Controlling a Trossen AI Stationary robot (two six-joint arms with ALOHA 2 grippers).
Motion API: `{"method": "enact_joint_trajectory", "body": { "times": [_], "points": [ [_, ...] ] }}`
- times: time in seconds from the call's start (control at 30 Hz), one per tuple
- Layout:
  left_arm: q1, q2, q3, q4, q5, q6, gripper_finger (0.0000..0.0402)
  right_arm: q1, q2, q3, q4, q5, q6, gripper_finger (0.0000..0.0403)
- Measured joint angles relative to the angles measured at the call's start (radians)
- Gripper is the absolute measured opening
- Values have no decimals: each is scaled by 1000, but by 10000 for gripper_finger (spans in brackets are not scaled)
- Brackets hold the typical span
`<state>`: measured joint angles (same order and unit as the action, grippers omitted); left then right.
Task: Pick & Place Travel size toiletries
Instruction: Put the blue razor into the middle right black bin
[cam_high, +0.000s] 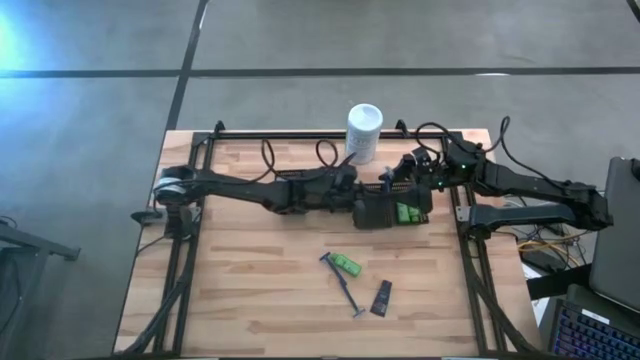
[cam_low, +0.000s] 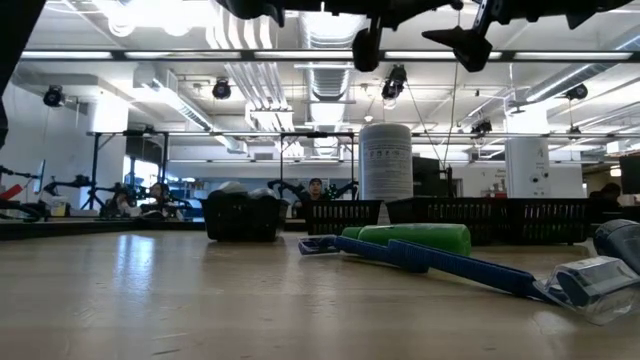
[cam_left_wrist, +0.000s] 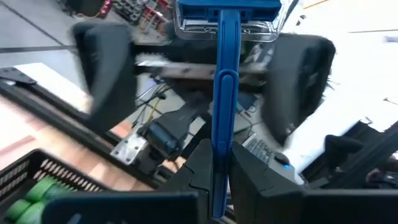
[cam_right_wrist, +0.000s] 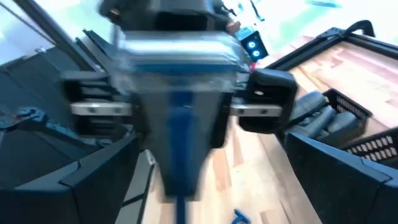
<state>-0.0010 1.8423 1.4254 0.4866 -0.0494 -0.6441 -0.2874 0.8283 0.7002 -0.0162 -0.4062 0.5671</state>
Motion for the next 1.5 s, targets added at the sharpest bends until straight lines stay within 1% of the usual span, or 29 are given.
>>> {"method": "enact_joint_trajectory", "body": {
  "times": [0.13, 0.2, 0.3, 0.5, 0.67, 0.77, 0.8, 0.93, 1.03, 1.17, 1.23, 1.33, 1.43, 1.5],
  "points": [
    [0, 10, 14, -2, 13, 0, 28, 0, 15, 0, -1, 21, -14, 386],
    [0, 10, 9, -9, 14, 0, 28, 0, 22, 0, 4, 23, -18, 366],
    [0, 10, 8, -28, 14, 0, 28, 0, 27, 0, 8, 24, -21, 325],
    [0, 10, 6, -36, 12, 0, 29, 0, 27, 0, 10, 24, -8, 223],
    [1, 10, 4, -52, -37, 22, 54, 0, 49, 0, -4, 23, 9, 118],
    [1, 10, 4, -92, -61, 21, 71, 0, 69, 0, -4, 25, 9, 46],
    [1, 10, 4, -111, -78, 18, 77, 0, 75, 0, -8, 35, 9, 30],
    [-3, 5, 5, -228, -120, -1, 103, -2, 105, -1, -14, 60, 14, 30],
    [-5, 0, 5, -323, -143, -35, 129, -2, 130, -1, -15, 88, 32, 30],
    [-15, -31, -5, -468, -170, -43, 174, -17, 176, -1, -67, 181, 91, 29],
    [-25, -52, -7, -565, -197, -42, 195, -39, 220, -1, -119, 200, 127, 29],
    [-39, -96, -7, -724, -223, -36, 221, -72, 301, -2, -171, 201, 145, 29],
    [-50, -140, -8, -856, -241, -37, 238, -98, 393, -2, -180, 193, 185, 29],
    [-57, -169, -19, -898, -260, -38, 245, -101, 452, -2, -179, 194, 199, 29]
  ]
}}
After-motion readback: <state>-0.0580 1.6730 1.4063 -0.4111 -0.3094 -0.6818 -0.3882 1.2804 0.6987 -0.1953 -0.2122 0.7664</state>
